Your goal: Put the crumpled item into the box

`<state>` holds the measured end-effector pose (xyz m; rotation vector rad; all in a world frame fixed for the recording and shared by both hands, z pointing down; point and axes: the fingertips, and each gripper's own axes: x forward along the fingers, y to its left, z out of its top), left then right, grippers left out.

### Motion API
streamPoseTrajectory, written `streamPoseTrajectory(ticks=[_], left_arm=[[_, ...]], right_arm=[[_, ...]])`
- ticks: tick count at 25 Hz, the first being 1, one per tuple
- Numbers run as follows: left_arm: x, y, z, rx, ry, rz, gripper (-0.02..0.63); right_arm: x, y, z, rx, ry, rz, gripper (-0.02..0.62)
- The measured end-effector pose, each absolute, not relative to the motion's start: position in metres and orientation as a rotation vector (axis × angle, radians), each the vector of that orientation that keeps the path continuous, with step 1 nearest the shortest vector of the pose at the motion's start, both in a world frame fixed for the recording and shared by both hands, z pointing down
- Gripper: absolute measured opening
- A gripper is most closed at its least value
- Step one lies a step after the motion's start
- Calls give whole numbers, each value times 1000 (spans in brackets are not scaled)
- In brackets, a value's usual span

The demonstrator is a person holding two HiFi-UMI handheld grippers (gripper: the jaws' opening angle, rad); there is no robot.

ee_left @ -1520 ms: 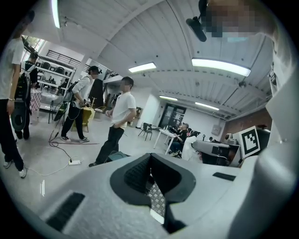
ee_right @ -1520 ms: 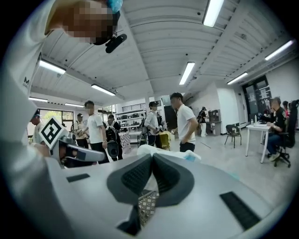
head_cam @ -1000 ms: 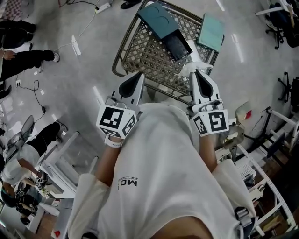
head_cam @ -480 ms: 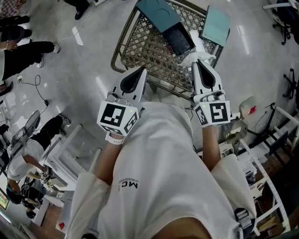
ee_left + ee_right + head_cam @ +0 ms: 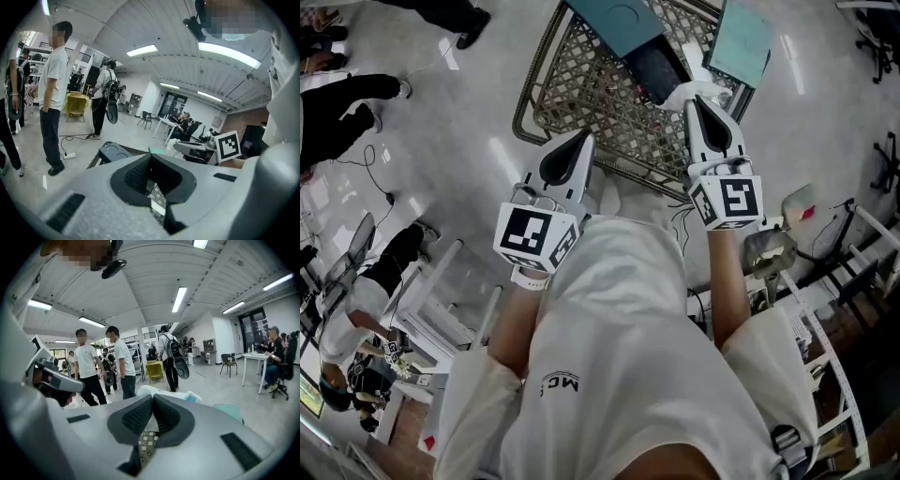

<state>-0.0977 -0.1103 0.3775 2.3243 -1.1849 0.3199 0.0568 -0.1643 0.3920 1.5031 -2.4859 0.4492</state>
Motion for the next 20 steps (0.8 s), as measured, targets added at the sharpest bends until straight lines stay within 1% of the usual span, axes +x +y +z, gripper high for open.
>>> streamPoseTrajectory(ticks=[10, 20], left_arm=[[-80, -122, 412, 2290, -1144, 355, 25], [-64, -125, 446, 2240, -1113, 378, 25]], right_arm=[[64, -189, 470, 1453, -2405, 549, 20], [76, -206, 567, 1427, -2268, 654, 21]])
